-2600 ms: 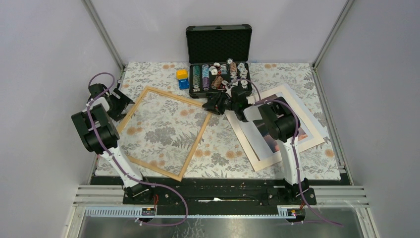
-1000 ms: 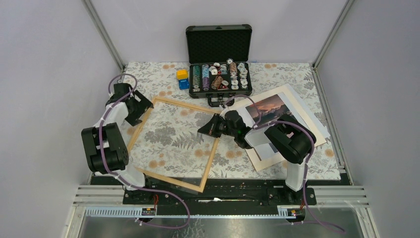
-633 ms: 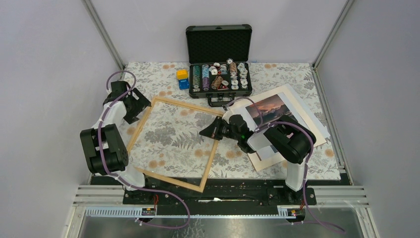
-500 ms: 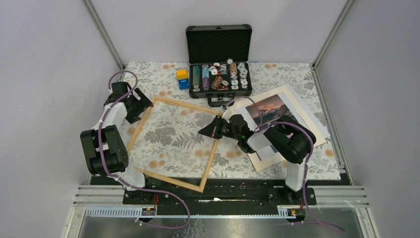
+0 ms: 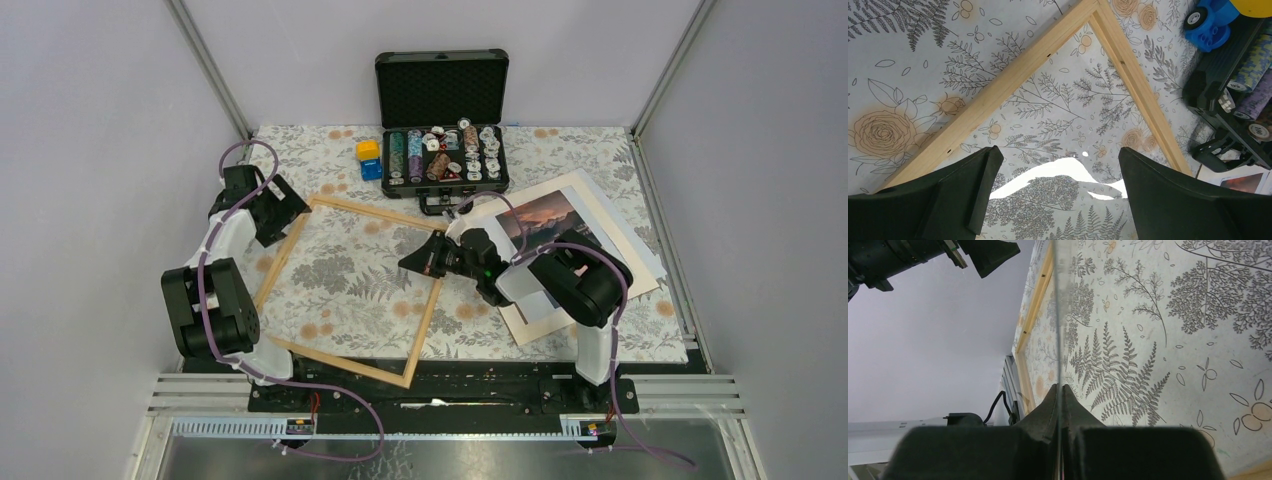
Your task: Put the photo into the frame
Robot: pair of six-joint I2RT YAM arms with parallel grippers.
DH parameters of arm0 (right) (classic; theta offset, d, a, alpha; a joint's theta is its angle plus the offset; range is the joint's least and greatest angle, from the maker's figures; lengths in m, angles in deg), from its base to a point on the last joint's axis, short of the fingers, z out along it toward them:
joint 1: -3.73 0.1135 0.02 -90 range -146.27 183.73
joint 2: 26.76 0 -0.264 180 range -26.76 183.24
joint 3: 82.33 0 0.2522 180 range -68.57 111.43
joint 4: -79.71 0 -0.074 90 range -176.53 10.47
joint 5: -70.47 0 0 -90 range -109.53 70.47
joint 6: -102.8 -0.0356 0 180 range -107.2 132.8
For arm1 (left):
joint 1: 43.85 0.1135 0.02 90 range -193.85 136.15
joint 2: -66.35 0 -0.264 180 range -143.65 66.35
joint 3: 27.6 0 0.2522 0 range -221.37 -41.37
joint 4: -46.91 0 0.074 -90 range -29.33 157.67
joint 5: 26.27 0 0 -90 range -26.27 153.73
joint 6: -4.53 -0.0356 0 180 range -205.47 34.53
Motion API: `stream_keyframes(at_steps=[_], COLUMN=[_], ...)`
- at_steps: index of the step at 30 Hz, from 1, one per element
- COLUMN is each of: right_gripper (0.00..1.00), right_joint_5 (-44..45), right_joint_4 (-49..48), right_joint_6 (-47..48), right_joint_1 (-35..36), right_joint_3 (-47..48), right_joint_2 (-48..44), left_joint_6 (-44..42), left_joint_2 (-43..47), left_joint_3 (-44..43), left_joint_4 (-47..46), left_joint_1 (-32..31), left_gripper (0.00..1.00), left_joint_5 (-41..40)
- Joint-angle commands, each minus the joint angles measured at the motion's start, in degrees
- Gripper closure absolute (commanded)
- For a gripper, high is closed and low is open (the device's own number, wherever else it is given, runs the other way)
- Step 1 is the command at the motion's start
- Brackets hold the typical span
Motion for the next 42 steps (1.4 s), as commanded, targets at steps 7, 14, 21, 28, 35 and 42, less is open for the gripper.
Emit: stream_keyframes(at_steps=[7, 14, 21, 28, 35, 42], right_gripper=[1.00, 1.00, 1.00, 1.00, 1.00, 1.00], right_joint_5=[2.71, 2.68, 2.05, 2.10, 1.57, 0.83], right_joint_4=[-1.40, -3.49, -6.79, -9.66, -13.02, -14.76], right_joint_6=[-1.10, -0.54, 0.10, -0.73, -1.92, -2.58], right_joint_1=[-0.29, -0.20, 0.00, 0.13, 0.18, 0.24], right_joint_3=[2.91, 2.38, 1.40, 1.04, 1.30, 1.02], right_joint_2=[0.98, 0.79, 0.23, 0.81, 2.47, 3.33], left_joint_6=[-0.50, -0.30, -0.35, 0.09, 0.67, 7.58], left_joint_2=[2.92, 2.79, 2.86, 3.05, 5.81, -0.89], left_joint_3=[0.89, 1.05, 1.14, 1.50, 2.11, -2.85], left_joint_4=[-3.01, -3.37, -3.67, -3.99, -5.10, -4.90], left_joint_1=[0.04, 0.04, 0.04, 0.60, 0.74, 7.14], left_gripper=[0.01, 0.01, 0.01, 0.01, 0.01, 0.01], left_joint_5=[1.80, 2.10, 1.45, -0.52, -2.08, 3.04])
